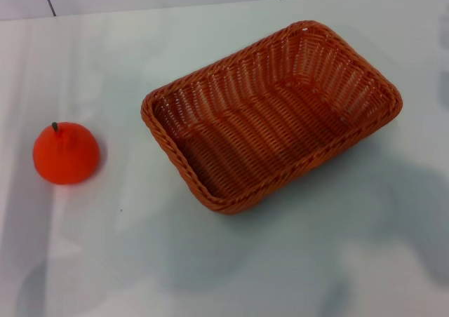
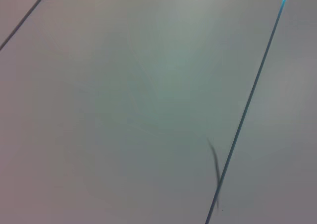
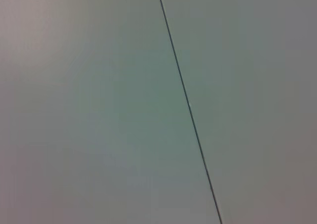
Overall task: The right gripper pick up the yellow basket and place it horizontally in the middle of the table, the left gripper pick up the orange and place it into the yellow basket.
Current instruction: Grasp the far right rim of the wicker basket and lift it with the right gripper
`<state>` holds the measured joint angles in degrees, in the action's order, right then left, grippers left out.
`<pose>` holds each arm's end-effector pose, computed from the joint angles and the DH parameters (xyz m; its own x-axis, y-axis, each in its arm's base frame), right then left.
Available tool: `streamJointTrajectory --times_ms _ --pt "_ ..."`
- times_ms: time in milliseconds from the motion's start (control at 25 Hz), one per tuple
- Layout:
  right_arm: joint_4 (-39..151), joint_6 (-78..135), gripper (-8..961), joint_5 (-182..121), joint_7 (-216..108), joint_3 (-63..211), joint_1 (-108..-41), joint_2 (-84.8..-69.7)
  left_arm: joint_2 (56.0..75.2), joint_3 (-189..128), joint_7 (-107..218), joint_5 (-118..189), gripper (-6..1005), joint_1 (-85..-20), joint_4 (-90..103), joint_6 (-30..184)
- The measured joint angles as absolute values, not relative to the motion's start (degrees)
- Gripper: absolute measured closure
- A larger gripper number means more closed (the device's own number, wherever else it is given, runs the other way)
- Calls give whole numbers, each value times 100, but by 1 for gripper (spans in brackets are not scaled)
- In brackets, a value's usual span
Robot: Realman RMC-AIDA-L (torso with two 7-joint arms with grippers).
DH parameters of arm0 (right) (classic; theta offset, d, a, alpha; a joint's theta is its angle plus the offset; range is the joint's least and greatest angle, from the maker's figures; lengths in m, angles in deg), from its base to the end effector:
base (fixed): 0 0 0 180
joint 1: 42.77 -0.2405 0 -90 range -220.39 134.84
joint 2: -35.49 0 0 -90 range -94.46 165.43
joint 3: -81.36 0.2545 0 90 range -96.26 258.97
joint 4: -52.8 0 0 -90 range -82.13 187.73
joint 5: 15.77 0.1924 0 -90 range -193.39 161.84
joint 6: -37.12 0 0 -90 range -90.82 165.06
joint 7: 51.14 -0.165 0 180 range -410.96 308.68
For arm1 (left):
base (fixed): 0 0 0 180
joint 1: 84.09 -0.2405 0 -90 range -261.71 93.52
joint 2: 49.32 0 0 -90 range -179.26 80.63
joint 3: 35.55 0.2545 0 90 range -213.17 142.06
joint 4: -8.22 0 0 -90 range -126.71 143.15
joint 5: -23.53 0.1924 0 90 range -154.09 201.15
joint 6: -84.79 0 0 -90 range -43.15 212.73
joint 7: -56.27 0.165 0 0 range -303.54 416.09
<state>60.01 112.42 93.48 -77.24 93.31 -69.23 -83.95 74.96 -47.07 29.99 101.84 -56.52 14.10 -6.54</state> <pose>0.3652 0.3275 0.1011 -0.5467 -0.2828 0.7882 0.8367 -0.2207 0.5012 -0.2773 0.3202 0.0275 0.2801 -0.3849 0.8794 0.9321 -0.1100 -0.3450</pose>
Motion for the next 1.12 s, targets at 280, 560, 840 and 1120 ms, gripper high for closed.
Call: streamJointTrajectory --times_ms 280,560,840,1120 --pt "6001 11175 438 9347 -7724 9331 -6934 -8395 7496 -4707 2999 10184 77 -5639 1411 -643" --pt "6001 11174 438 9347 -7724 9331 -6943 -8395 7496 -4707 2999 10184 76 -5640 1411 -635" --pt "6001 11152 439 9347 -7726 9331 -6951 -8395 7498 -4707 2999 10184 76 -5650 1410 -635" --pt "6449 11084 439 9054 -8806 8610 -7000 -8305 7505 -4685 2999 10235 76 -5661 1427 -683"
